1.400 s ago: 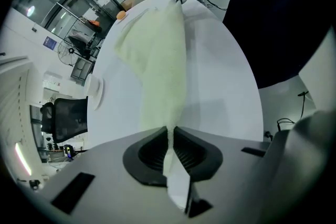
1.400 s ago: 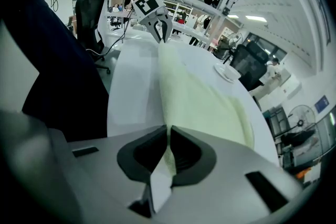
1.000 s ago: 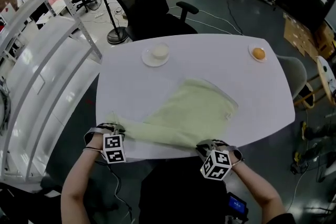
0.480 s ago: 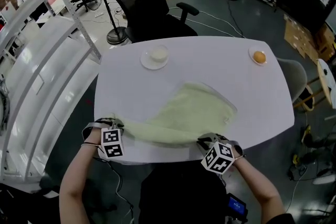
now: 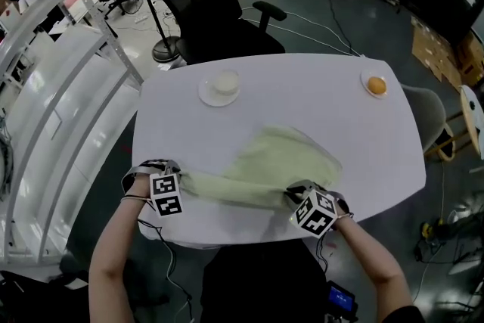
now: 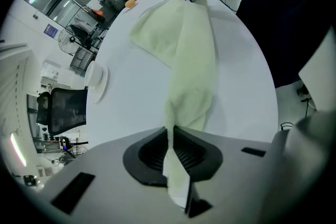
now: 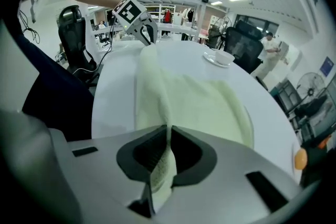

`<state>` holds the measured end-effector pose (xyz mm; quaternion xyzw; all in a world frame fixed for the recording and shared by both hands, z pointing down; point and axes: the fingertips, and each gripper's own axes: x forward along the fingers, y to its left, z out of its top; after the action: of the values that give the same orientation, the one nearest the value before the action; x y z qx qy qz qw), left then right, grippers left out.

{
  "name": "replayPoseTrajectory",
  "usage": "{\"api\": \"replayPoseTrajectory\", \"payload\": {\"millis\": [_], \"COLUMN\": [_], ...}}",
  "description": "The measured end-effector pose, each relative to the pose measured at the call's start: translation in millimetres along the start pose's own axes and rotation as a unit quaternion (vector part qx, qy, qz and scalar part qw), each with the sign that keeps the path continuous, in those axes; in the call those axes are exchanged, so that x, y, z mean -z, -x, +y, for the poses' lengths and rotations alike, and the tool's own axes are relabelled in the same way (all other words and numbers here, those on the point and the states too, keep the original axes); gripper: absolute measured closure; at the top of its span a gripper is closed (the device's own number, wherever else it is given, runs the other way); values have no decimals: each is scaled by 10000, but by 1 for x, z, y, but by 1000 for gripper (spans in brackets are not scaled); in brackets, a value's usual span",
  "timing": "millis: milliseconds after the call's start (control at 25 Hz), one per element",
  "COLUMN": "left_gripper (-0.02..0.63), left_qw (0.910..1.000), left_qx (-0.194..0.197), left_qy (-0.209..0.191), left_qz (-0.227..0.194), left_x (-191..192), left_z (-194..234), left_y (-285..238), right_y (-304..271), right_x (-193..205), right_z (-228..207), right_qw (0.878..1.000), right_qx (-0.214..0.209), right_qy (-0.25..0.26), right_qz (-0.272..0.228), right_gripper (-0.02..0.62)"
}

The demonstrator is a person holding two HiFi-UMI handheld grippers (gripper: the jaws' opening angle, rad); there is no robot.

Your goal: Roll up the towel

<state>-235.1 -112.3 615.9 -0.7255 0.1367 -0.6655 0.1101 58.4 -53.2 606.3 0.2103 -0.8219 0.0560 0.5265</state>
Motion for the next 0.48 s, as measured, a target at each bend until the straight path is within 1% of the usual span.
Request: {"api": "replayPoseTrajectory", "payload": {"millis": [240,480], "left_gripper": [561,561], "left_qw": [9998,9998], "left_qx": [90,116], "left_qy": [-94,-41], "left_qz": [134,133], "left_x": [-6,-9], "left_z": [15,22], "left_y": [-22,-31], "right_y": [-19,-28], "right_x": [3,7], "right_z": [-18,-24], "right_qw": [9996,9993], "right_qx": [-39,-39], "right_qy": [-202,-265], "right_qz": [201,277], "right_gripper": [555,551]}}
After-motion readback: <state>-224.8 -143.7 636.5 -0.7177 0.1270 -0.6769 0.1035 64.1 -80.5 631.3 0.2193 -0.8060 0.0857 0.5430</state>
